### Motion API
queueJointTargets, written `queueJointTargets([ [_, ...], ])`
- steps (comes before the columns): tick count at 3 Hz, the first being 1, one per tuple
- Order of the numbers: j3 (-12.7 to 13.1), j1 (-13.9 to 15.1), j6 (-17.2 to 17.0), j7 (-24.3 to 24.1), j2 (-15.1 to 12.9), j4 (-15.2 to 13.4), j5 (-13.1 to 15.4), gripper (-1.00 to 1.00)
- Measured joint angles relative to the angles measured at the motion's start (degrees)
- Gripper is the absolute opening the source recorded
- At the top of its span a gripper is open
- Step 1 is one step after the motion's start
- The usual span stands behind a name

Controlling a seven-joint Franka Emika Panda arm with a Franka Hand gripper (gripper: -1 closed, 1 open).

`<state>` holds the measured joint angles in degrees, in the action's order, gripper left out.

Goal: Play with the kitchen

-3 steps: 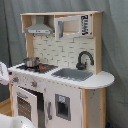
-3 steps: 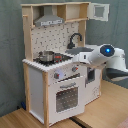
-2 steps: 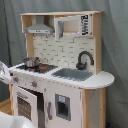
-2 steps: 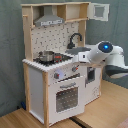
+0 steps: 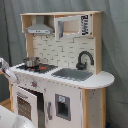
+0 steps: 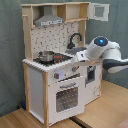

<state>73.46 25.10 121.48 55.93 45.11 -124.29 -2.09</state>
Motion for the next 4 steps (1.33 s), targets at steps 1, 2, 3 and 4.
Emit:
queueJointTargets([
  [1, -0.4, 1.0, -0.5, 5.0, -3.8, -0.1, 0.0, 1.00],
  [2, -0.4, 2.6, -0.6, 9.9, -7.2, -0.1, 0.0, 1.00],
  [3, -0.4, 4.4, -0.6, 14.6, -10.3, -0.2, 0.0, 1.00],
  [4, 0.1, 6.4, -0.3, 19.3, -13.1, -1.1, 0.0, 1.00],
])
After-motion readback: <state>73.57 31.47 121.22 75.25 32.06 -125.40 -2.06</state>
